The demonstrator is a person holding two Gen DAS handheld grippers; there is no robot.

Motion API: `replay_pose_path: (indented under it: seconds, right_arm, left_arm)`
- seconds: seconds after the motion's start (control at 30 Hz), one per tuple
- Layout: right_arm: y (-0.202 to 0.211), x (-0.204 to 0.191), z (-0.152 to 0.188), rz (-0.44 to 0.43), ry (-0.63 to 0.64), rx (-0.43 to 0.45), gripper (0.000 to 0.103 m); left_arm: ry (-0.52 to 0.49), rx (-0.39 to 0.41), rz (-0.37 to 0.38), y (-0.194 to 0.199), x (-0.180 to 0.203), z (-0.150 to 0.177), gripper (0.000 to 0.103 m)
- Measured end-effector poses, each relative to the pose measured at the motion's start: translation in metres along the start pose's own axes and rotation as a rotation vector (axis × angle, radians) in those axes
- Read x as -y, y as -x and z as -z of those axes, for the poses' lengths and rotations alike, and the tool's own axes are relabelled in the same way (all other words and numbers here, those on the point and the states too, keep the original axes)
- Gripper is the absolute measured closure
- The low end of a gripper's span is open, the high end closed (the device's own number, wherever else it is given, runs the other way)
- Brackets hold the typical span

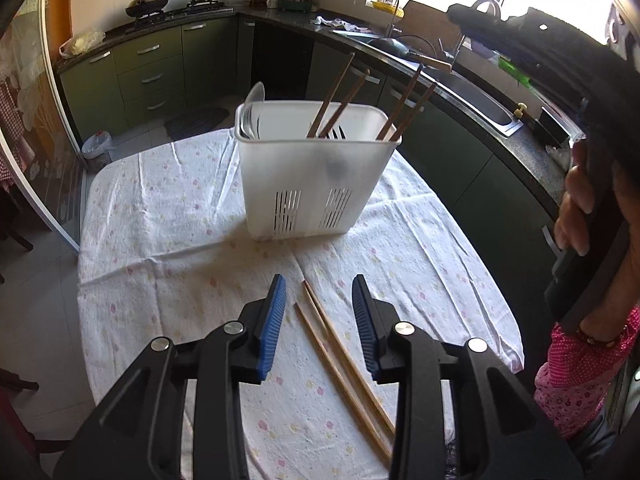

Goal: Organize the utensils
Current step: 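Open the left gripper to drop its chopstick into the caddy, then open the right gripper to drop its chopstick into the caddy, then close the left gripper on a chopstick while the right gripper closes on another chopstick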

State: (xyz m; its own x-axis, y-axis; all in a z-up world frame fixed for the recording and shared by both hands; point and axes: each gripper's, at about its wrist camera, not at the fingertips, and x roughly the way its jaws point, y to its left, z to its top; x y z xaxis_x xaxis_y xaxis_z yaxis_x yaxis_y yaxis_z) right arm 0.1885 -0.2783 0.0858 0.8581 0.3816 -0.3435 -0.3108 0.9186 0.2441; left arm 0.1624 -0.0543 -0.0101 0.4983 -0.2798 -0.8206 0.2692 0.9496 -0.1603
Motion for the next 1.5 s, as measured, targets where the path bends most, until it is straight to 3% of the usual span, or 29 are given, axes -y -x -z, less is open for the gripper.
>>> replay_pose_path:
  seconds: [0.13,0.23,0.43,0.63,0.73,0.87,0.97,1.1,1.27,1.5]
  right_arm:
    - [0.038,-0.005,0.029,-0.027,0.025,-0.015,0.072]
    - [0.054,-0.005,0.057,-0.037,0.040,-0.064,0.072]
    - [0.065,0.015,0.098,-0.032,0.011,-0.153,0.072]
    - [0.069,0.032,0.108,-0.031,-0.025,-0.170,0.072]
    - [0.067,0.032,0.114,-0.036,-0.024,-0.189,0.066]
    - [0.060,0.028,0.121,-0.036,-0.015,-0.229,0.066]
    - [0.051,0.025,0.128,-0.032,0.001,-0.275,0.066]
    - [0.023,0.013,0.150,-0.028,0.065,-0.413,0.066]
    - [-0.025,-0.019,0.199,-0.070,0.152,-0.616,0.066]
    - [-0.072,-0.055,0.245,-0.075,0.228,-0.764,0.066]
  left_arm:
    - [0.048,-0.135,-0.004,-0.046,-0.002,0.025,0.070]
    - [0.099,-0.240,-0.009,-0.082,-0.004,0.042,0.071]
    - [0.136,-0.317,-0.040,-0.111,0.003,0.060,0.071]
    - [0.125,-0.312,-0.105,-0.115,0.017,0.065,0.071]
    - [0.109,-0.312,-0.128,-0.118,0.022,0.063,0.072]
    - [0.084,-0.306,-0.142,-0.122,0.029,0.061,0.094]
    - [0.073,-0.304,-0.127,-0.123,0.029,0.060,0.094]
    - [0.101,-0.302,-0.106,-0.115,0.013,0.060,0.097]
    - [0.134,-0.231,-0.125,-0.086,-0.016,0.056,0.097]
    - [0.164,-0.158,-0.136,-0.052,-0.039,0.052,0.097]
